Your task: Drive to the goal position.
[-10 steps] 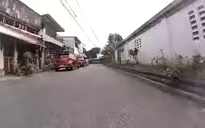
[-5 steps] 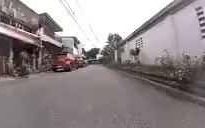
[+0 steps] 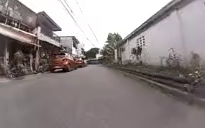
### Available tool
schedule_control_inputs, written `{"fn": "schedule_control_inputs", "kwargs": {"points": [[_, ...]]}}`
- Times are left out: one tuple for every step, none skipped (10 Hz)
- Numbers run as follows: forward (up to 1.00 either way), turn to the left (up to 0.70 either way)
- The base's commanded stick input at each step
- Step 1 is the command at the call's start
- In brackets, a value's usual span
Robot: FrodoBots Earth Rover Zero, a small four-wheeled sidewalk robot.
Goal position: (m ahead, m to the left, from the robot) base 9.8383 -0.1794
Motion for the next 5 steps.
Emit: {"fn": "schedule_control_inputs", "kwargs": {"points": [[0.7,0.0],[0.7,0.0],[0.7,0.0],[0.7,0.0],[0.7,0.0]]}}
